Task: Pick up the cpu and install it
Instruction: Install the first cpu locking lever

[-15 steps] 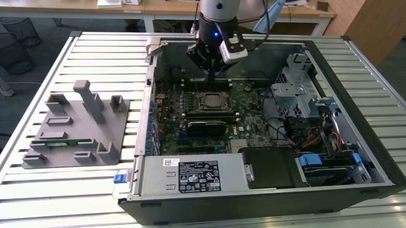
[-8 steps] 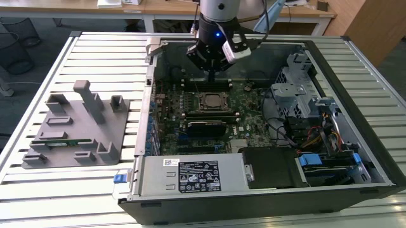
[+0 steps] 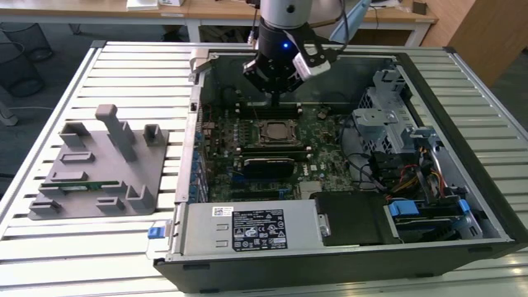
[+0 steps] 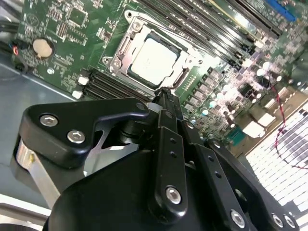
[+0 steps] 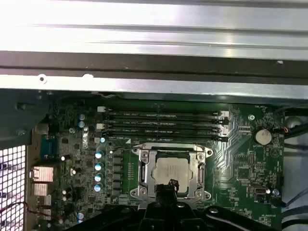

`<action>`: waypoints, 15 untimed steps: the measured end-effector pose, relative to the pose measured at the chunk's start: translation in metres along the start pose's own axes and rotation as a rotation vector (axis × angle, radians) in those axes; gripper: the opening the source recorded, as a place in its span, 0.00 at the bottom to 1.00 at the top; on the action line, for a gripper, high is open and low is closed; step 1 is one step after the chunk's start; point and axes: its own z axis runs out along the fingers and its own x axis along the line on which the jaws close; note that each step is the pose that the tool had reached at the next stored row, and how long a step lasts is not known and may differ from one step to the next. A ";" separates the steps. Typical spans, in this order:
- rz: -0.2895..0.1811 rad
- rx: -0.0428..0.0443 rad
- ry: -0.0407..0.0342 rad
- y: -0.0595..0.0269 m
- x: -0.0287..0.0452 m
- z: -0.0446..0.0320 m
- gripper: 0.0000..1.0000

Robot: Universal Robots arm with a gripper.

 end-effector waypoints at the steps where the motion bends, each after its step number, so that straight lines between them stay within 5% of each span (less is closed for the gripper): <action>1: -0.017 0.0001 0.0002 0.0000 0.0000 0.0001 0.11; 10: -0.163 0.0009 0.0016 -0.0001 0.0010 0.0012 0.11; 15: -0.157 0.0016 -0.0065 0.0014 0.0171 0.0032 0.11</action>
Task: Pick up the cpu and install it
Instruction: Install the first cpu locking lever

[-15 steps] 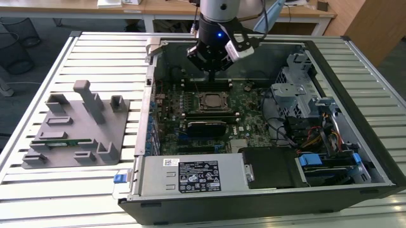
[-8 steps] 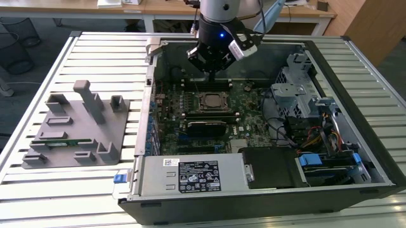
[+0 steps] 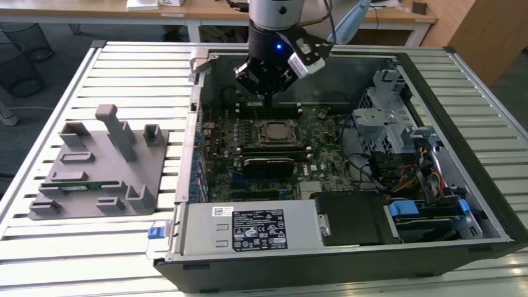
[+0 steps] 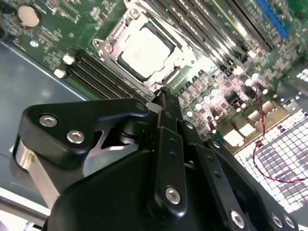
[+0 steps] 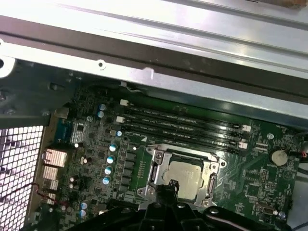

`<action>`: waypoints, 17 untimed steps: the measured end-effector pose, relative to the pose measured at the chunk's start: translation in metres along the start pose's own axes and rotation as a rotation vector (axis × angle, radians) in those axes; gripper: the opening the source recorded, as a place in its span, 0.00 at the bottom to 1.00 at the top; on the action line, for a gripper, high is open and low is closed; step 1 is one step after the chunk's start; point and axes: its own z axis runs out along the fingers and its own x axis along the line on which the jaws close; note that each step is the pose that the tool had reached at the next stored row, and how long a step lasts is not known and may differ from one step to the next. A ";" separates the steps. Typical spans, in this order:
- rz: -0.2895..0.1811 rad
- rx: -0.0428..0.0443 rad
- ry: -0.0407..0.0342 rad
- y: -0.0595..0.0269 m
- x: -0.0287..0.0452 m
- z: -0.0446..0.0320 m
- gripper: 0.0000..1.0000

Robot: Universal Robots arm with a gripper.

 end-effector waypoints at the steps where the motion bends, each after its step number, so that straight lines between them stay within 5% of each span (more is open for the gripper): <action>1: 0.005 0.0003 -0.0002 0.0009 0.0017 0.0006 0.11; 9: 0.021 0.0009 -0.0043 0.0066 0.0239 0.0041 0.11; 17: 0.021 0.0014 -0.0067 0.0091 0.0372 0.0049 0.11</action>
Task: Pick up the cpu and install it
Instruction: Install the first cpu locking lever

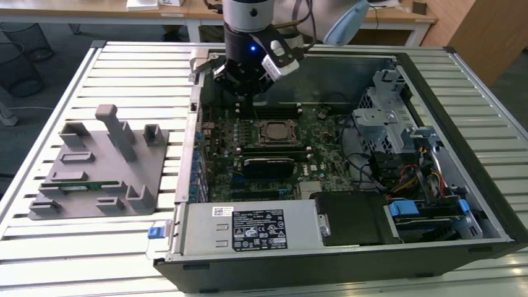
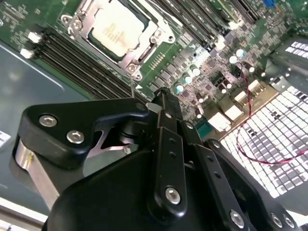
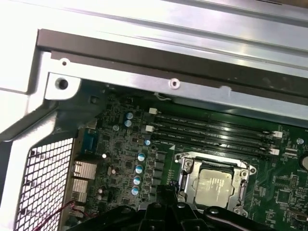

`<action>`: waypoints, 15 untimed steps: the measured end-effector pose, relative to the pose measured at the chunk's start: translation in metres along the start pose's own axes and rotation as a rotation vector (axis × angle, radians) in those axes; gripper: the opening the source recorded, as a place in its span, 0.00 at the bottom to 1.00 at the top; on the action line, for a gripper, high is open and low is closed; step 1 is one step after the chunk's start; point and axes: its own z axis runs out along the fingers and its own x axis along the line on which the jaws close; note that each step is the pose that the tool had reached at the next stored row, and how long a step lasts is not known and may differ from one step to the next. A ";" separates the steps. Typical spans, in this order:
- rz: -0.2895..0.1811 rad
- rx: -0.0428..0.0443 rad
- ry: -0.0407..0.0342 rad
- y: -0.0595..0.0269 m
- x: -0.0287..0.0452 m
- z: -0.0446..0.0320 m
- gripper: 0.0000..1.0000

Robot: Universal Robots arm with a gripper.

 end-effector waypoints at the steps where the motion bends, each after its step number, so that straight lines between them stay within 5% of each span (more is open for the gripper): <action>1: 0.000 0.0000 -0.0008 0.0004 0.0016 0.0001 0.11; 6: 0.000 0.0004 -0.0025 0.0029 0.0081 0.0006 0.11; 15: 0.000 0.0002 -0.0027 0.0234 0.0050 0.0063 0.11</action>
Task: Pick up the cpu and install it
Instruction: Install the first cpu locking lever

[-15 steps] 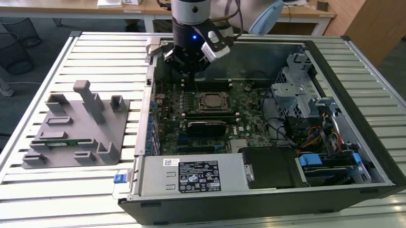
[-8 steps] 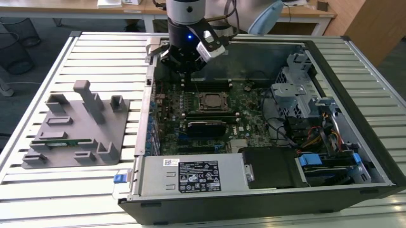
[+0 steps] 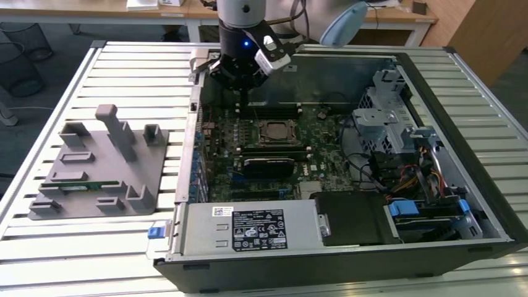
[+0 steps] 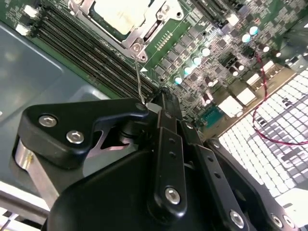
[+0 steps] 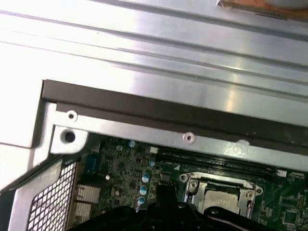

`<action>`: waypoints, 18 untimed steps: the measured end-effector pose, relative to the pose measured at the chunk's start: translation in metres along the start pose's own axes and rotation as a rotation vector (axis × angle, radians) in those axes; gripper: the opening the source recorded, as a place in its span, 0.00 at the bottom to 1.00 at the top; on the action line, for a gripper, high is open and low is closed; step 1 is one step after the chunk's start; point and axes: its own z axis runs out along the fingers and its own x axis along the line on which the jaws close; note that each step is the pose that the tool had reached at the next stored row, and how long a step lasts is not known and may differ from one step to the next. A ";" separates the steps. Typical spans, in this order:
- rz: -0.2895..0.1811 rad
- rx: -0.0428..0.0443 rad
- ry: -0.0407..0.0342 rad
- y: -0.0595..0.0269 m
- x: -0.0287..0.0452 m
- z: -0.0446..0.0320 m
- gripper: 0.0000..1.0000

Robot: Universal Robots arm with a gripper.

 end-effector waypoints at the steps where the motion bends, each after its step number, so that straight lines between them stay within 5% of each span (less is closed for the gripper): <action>1: 0.000 0.0001 0.0001 0.0001 0.0000 0.0005 0.11; 18: 0.014 0.0004 0.0003 -0.0025 -0.0197 0.0018 0.11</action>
